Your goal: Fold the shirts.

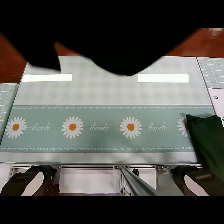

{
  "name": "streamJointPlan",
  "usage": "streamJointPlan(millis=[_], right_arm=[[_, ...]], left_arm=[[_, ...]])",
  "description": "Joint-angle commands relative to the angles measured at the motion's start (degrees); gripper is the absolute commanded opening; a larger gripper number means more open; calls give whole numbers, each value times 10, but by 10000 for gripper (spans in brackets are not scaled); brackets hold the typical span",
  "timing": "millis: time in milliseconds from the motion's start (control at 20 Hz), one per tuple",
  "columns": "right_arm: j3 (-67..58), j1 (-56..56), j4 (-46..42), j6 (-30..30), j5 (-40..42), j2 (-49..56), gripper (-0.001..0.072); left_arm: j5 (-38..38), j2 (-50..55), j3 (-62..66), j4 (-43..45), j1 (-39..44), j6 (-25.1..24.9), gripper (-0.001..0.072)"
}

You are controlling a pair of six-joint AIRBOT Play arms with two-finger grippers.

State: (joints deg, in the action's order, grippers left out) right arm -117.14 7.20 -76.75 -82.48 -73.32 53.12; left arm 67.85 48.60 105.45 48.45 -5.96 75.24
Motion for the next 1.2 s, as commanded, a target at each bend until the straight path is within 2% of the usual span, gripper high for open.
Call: streamJointPlan(millis=[0, 100, 200, 400, 550, 700, 900, 1050, 1100, 1150], right_arm=[[17, 0, -57, 4, -56, -94, 27], [17, 0, -57, 2, -120, -102, 27], [58, 0, -56, -14, -140, -103, 27], [257, 0, -16, -13, -96, -101, 27], [392, 0, 8, -11, -14, -55, 27], [411, 0, 8, -11, 69, 70, 27], [284, 0, 51, -22, 123, 292, 27], [128, 0, 107, -48, 110, 457, 28], [82, 0, 131, -60, 104, 502, 28], [41, -3, 154, -81, 101, 542, 58]], left_arm=[[139, -56, 26, 46, -5, 18, 18], [226, -85, -9, 46, -5, 56, 18], [260, -129, -106, 45, -5, 76, 18], [227, -228, -438, 43, -4, 76, 18], [91, -250, -689, 13, -4, 55, 18], [-122, -202, -862, -64, -4, 6, 18], [-318, -64, -872, -119, 14, -67, 18], [-371, 75, -797, -125, 44, -80, 21], [-370, 118, -767, -125, 49, -79, 49], [-358, 161, -731, -125, 53, -79, 263]])
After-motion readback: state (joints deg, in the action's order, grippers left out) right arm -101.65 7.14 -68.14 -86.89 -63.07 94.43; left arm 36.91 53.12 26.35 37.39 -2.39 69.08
